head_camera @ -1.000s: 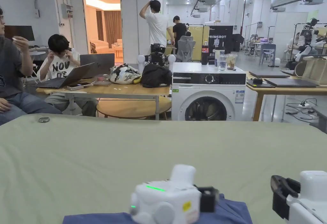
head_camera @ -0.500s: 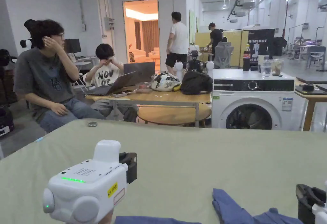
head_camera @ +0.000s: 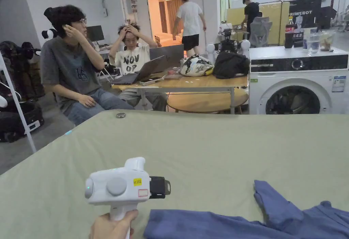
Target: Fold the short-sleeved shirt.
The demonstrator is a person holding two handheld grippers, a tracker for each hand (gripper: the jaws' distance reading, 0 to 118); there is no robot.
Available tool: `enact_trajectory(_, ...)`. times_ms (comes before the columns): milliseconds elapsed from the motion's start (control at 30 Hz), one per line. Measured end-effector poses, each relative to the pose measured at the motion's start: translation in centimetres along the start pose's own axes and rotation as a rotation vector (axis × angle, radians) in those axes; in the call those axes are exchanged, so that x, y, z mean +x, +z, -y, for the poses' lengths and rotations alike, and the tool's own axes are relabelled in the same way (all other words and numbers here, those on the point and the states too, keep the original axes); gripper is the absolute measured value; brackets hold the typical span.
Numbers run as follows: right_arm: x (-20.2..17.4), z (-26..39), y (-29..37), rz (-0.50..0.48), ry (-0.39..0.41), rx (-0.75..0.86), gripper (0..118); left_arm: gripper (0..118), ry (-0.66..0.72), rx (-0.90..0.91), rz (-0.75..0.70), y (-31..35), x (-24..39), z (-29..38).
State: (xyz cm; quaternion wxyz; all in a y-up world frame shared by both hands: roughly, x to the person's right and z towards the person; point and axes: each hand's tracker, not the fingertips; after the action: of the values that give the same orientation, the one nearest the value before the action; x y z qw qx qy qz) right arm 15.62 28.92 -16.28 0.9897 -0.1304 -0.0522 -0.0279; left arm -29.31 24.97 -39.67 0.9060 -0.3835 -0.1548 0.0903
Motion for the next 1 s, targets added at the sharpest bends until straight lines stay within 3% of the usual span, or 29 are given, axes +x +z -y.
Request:
enact_trajectory(100, 1.0, 0.8, 0.1, 0.030, 0.025, -0.023, 0, 64, -0.019, -0.092, -0.057, -3.5, -0.8, 0.8)
enact_trajectory(233, 2.9, 1.7, 0.1, 0.061, 0.008, -0.063, 0, 63, 0.093, -0.130, -0.065, -6.9, -2.5, 1.6)
enact_trajectory(267, 3.3, 1.9, 0.2, 0.069, 0.004, -0.071, 0, 59, 0.093, -0.154, -0.081, -7.4, -2.4, 1.8)
enact_trajectory(300, 3.7, 2.1, 0.2, 0.083, -0.002, -0.079, 0, 47, 0.073, -0.152, -0.084, -7.7, -2.4, 2.0)
enact_trajectory(400, 4.8, 2.5, 0.2, 0.104, -0.030, -0.097, 0, 4, -0.038, -0.163, -0.191, -8.1, -1.4, 1.9)
enact_trajectory(467, 5.2, 2.9, 0.2, 0.114, -0.047, -0.107, 0, 0, 0.008, -0.191, -0.099, -8.5, -1.1, 2.0)
enact_trajectory(533, 5.6, 3.5, 0.2, 0.122, -0.067, -0.126, 3, 0, 0.007, -0.198, -0.136, -9.3, -0.9, 2.3)
enact_trajectory(567, 5.7, 3.9, 0.2, 0.129, -0.080, -0.139, 23, 0, 0.004, -0.201, -0.140, -9.7, -1.3, 2.3)
enact_trajectory(600, 5.9, 4.4, 0.2, 0.147, -0.102, -0.156, 61, 0, 0.014, -0.214, -0.138, -9.8, -1.4, 2.4)
enact_trajectory(633, 6.1, 4.9, 0.0, 0.151, -0.134, -0.180, 78, 0, 0.019, -0.214, -0.138, -9.8, -1.4, 2.3)
enact_trajectory(800, 7.4, 8.8, -3.1, 0.100, -0.372, -0.360, 76, 0, -0.011, -0.219, -0.154, -9.6, -0.9, 2.3)
enact_trajectory(867, 7.5, 10.2, -5.0, 0.097, -0.385, -0.431, 76, 0, -0.020, -0.220, -0.161, -9.3, -0.4, 2.5)
enact_trajectory(900, 7.5, 10.8, -6.0, 0.083, -0.372, -0.451, 64, 0, -0.025, -0.221, -0.164, -9.3, -0.4, 2.4)
enact_trajectory(967, 7.2, 11.3, -7.2, 0.076, -0.350, -0.500, 19, 0, -0.029, -0.223, -0.159, -9.0, -0.7, 2.2)
enact_trajectory(1000, 7.3, 11.4, -7.6, 0.038, -0.379, -0.519, 10, 0, -0.028, -0.224, -0.143, -8.7, -0.9, 2.2)
